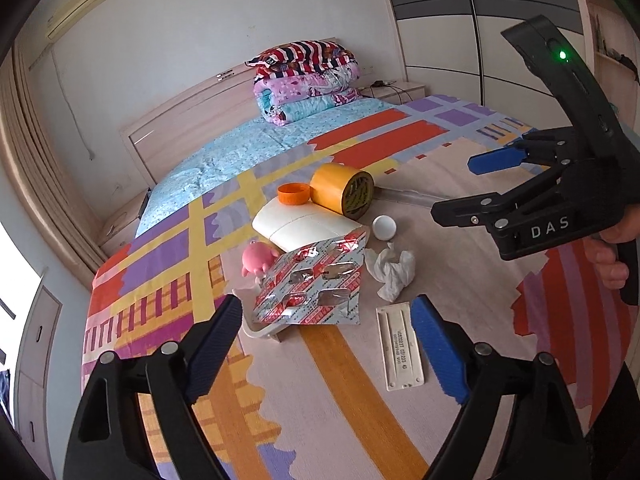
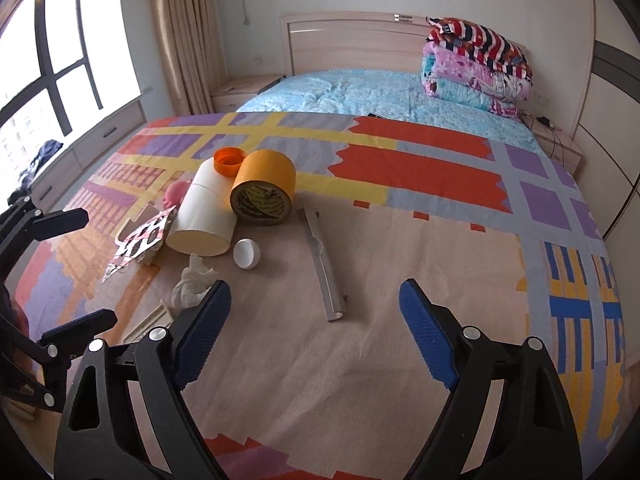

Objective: Collect trash
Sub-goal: 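Grasp the red-and-white pill blister pack with the left gripper while the right gripper grasps the grey metal rod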

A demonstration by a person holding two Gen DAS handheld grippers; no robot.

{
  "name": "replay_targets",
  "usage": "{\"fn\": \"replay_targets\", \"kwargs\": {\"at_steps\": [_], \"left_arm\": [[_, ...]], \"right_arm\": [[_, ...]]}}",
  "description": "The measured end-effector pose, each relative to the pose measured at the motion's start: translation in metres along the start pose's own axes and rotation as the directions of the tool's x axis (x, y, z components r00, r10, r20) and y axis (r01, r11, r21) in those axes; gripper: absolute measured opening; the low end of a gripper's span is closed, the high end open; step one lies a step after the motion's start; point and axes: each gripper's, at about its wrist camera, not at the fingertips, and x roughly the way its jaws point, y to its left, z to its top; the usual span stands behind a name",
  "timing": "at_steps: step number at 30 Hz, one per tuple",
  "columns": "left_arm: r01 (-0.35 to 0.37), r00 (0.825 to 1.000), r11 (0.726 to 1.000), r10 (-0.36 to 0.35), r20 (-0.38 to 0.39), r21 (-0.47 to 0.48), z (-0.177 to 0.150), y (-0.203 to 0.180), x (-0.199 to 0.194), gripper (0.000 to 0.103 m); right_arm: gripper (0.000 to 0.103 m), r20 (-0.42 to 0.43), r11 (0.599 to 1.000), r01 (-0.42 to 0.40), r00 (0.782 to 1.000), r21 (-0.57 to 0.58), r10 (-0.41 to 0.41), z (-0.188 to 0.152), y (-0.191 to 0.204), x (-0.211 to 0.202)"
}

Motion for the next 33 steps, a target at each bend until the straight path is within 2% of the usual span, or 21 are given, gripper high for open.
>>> {"fn": "replay_targets", "kwargs": {"at_steps": [3, 5, 6, 8, 10, 12, 13, 14, 15, 16, 17, 19, 23, 29, 33], "left_arm": [[-0.022, 1.0, 1.0, 0.022, -0.01, 0.022, 0.0, -0.002, 0.011, 0.073], [-0.034, 0.999, 0.999, 0.034, -0.001, 0.041, 0.0, -0.003, 0.014, 0.064], [-0.042, 0.999, 0.997, 0.042, 0.004, 0.057, 0.001, -0.004, 0.016, 0.052], [-0.056, 0.998, 0.996, 0.056, 0.001, 0.075, 0.001, -0.006, 0.02, 0.043], [-0.067, 0.998, 0.994, 0.066, 0.011, 0.091, 0.001, -0.007, 0.021, 0.035], [-0.072, 0.997, 0.992, 0.07, 0.022, 0.107, 0.0, -0.008, 0.02, 0.027], [-0.072, 0.997, 0.991, 0.069, 0.028, 0.114, 0.0, -0.01, 0.019, 0.025], [-0.069, 0.997, 0.99, 0.064, 0.039, 0.121, 0.0, -0.011, 0.017, 0.022], [-0.064, 0.997, 0.99, 0.059, 0.049, 0.126, 0.0, -0.012, 0.015, 0.02], [-0.062, 0.996, 0.99, 0.053, 0.069, 0.128, 0.0, -0.011, 0.011, 0.017], [-0.064, 0.994, 0.992, 0.054, 0.093, 0.11, 0.001, -0.008, 0.006, 0.015], [-0.05, 0.994, 0.996, 0.042, 0.104, 0.073, 0.003, 0.0, 0.002, 0.013], [-0.07, 0.99, 0.997, 0.065, 0.125, 0.038, 0.006, 0.01, -0.007, 0.008], [-0.082, 0.986, 0.995, 0.09, 0.141, -0.063, 0.006, 0.033, -0.022, 0.007], [-0.089, 0.983, 0.993, 0.1, 0.156, -0.078, 0.004, 0.039, -0.04, 0.007]], "right_arm": [[0.079, -0.012, 1.0, 0.004, 1.0, -0.002, -0.004, 0.001, 0.0, 0.007], [0.074, -0.021, 1.0, 0.012, 1.0, -0.003, -0.012, 0.0, 0.0, 0.011], [0.074, -0.024, 1.0, 0.015, 1.0, -0.004, -0.015, 0.0, 0.0, 0.013], [0.072, -0.033, 1.0, 0.026, 0.999, -0.012, -0.027, 0.0, 0.001, 0.017], [0.06, -0.047, 0.999, 0.03, 0.998, -0.017, -0.031, -0.002, 0.002, 0.021], [0.054, -0.045, 0.999, 0.042, 0.998, -0.024, -0.043, -0.002, 0.003, 0.02], [0.046, -0.045, 0.998, 0.05, 0.998, -0.032, -0.052, -0.002, 0.004, 0.02], [0.044, -0.044, 0.998, 0.058, 0.997, -0.036, -0.06, -0.002, 0.004, 0.02], [0.038, -0.043, 0.998, 0.051, 0.998, -0.03, -0.053, -0.003, 0.003, 0.019], [0.023, -0.044, 0.999, 0.041, 0.998, -0.023, -0.042, -0.003, 0.002, 0.017], [0.014, -0.047, 0.999, 0.029, 0.998, -0.02, -0.029, -0.004, 0.001, 0.016], [0.013, -0.046, 1.0, 0.019, 0.999, -0.015, -0.019, -0.006, 0.0, 0.014], [0.012, -0.029, 1.0, 0.013, 0.999, -0.008, -0.013, -0.01, 0.003, 0.004], [0.012, 0.017, 1.0, -0.004, 1.0, 0.014, 0.003, -0.015, 0.007, -0.019], [0.012, 0.037, 1.0, 0.009, 0.999, 0.02, -0.009, -0.024, 0.01, -0.036]]}}
